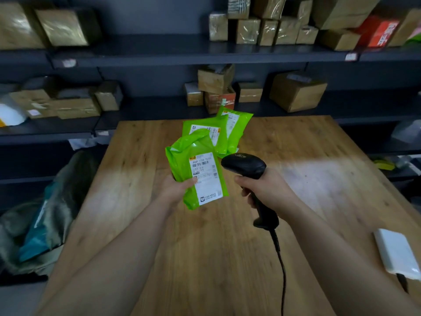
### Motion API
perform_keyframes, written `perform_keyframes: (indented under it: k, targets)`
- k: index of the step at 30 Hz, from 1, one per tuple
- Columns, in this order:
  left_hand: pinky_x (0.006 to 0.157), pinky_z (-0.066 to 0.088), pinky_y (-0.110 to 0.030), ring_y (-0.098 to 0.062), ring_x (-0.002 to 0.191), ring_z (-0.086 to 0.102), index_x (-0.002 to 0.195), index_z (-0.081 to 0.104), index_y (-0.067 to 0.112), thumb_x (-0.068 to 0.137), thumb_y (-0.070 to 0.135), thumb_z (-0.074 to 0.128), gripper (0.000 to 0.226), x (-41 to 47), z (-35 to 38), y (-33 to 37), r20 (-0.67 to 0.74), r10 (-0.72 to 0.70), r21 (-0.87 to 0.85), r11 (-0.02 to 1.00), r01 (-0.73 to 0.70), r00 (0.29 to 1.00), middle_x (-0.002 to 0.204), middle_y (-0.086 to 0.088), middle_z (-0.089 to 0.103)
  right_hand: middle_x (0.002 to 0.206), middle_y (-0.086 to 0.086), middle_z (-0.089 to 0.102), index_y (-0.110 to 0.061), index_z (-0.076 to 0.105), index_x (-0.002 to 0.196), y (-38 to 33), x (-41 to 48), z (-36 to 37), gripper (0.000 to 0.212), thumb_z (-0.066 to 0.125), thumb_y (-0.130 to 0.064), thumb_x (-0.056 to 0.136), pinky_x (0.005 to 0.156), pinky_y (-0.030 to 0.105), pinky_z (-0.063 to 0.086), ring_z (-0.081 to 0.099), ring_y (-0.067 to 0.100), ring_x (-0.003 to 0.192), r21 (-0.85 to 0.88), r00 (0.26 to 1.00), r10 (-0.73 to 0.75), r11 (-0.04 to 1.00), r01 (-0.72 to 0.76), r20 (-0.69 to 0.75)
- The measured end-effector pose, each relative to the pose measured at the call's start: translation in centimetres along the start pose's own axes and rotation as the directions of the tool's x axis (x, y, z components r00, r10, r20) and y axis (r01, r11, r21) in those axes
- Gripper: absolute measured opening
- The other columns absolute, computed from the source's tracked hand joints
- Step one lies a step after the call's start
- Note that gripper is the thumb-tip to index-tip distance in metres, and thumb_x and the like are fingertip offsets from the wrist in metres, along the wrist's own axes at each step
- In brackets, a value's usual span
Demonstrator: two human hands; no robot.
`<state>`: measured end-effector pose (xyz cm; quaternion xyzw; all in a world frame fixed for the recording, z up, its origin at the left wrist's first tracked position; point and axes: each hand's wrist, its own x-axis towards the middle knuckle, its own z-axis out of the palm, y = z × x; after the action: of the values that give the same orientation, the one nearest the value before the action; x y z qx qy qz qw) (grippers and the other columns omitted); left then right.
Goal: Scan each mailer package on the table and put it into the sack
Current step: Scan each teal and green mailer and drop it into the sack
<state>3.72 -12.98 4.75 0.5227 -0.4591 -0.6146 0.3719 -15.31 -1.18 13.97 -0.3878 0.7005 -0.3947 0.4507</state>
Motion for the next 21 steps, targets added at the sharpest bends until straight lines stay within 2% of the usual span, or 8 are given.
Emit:
perform_keyframes:
  k: [3, 5, 8, 10, 13, 17, 19, 21]
  targets:
    - [0.094, 0.050, -0.053, -0.031, 0.104, 0.065, 0.089, 0.058, 0.025, 0.078, 0.000, 0.075, 0.033, -0.9, -0.4, -0.1, -0.047, 0.004, -0.029, 1.000, -0.005, 0.999, 0.113, -0.009, 0.066, 0.062, 0.007, 0.061, -0.007, 0.066, 0.087, -0.9, -1.5, 0.2, 0.010, 0.067, -0.017, 0.087, 0.047, 0.027, 0.042, 0.050, 0.017, 0.044, -0.068, 0.999, -0.030, 0.997, 0.028, -0.024]
    - [0.093, 0.051, -0.056, -0.030, 0.102, 0.067, 0.097, 0.062, 0.022, 0.072, 0.008, 0.081, 0.034, -1.0, -1.0, -0.8, -0.063, -0.002, -0.041, 0.999, 0.000, 0.998, 0.114, -0.010, 0.068, 0.060, 0.008, 0.060, -0.004, 0.065, 0.085, -1.3, -2.5, 0.3, 0.011, 0.067, -0.015, 0.085, 0.047, 0.027, 0.041, 0.049, 0.018, 0.043, -0.085, 0.999, -0.043, 0.996, 0.041, -0.025]
    - [0.087, 0.054, -0.057, -0.028, 0.099, 0.070, 0.123, 0.058, 0.016, 0.045, 0.029, 0.088, 0.084, 0.6, -2.3, -3.1, -0.058, 0.019, -0.048, 0.999, -0.022, 0.998, 0.113, -0.007, 0.071, 0.059, 0.009, 0.059, -0.001, 0.064, 0.081, -1.5, -3.6, 0.4, 0.015, 0.067, -0.015, 0.084, 0.048, 0.029, 0.041, 0.049, 0.021, 0.044, -0.143, 0.999, -0.050, 0.989, 0.048, -0.010]
    - [0.087, 0.054, -0.057, -0.028, 0.098, 0.070, 0.129, 0.055, 0.014, 0.040, 0.032, 0.087, 0.096, 1.0, -2.7, -3.9, -0.033, 0.020, -0.065, 0.998, -0.023, 0.999, 0.113, -0.007, 0.071, 0.058, 0.009, 0.059, 0.002, 0.064, 0.080, -1.6, -4.1, 0.4, 0.018, 0.067, -0.016, 0.083, 0.049, 0.030, 0.042, 0.050, 0.021, 0.044, -0.170, 0.999, -0.053, 0.984, 0.050, -0.010]
    - [0.087, 0.053, -0.057, -0.028, 0.099, 0.070, 0.129, 0.055, 0.014, 0.040, 0.032, 0.088, 0.097, 0.7, -3.0, -4.1, -0.017, 0.020, -0.091, 0.996, -0.021, 1.000, 0.113, -0.007, 0.071, 0.056, 0.008, 0.059, 0.003, 0.064, 0.080, -1.6, -4.7, 0.3, 0.019, 0.066, -0.015, 0.082, 0.049, 0.030, 0.042, 0.050, 0.022, 0.043, -0.191, 0.998, -0.062, 0.980, 0.058, -0.017]
    - [0.089, 0.052, -0.058, -0.029, 0.103, 0.069, 0.128, 0.056, 0.020, 0.041, 0.033, 0.089, 0.093, 1.5, -3.2, -5.2, 0.003, 0.022, -0.105, 0.994, -0.021, 1.000, 0.116, -0.005, 0.070, 0.056, 0.007, 0.059, -0.003, 0.062, 0.074, -1.8, -5.5, 0.2, 0.016, 0.066, -0.016, 0.083, 0.048, 0.028, 0.042, 0.050, 0.021, 0.043, -0.206, 0.998, -0.069, 0.976, 0.067, -0.005]
    - [0.091, 0.052, -0.057, -0.028, 0.103, 0.068, 0.120, 0.060, 0.024, 0.045, 0.031, 0.087, 0.080, 0.0, -2.5, -4.0, 0.007, 0.020, -0.107, 0.994, -0.019, 1.000, 0.116, -0.004, 0.070, 0.055, 0.007, 0.059, -0.006, 0.061, 0.071, -1.8, -5.7, 0.1, 0.017, 0.066, -0.017, 0.083, 0.048, 0.029, 0.042, 0.050, 0.020, 0.042, -0.209, 0.997, -0.071, 0.976, 0.067, -0.008]
    - [0.093, 0.051, -0.056, -0.029, 0.104, 0.067, 0.112, 0.062, 0.024, 0.059, 0.021, 0.086, 0.059, -1.6, -1.8, -2.7, -0.011, 0.016, -0.113, 0.993, -0.017, 1.000, 0.117, -0.007, 0.070, 0.056, 0.008, 0.058, -0.006, 0.061, 0.073, -2.0, -5.9, 0.1, 0.016, 0.066, -0.016, 0.083, 0.048, 0.029, 0.042, 0.050, 0.020, 0.042, -0.203, 0.998, -0.067, 0.977, 0.065, -0.003]
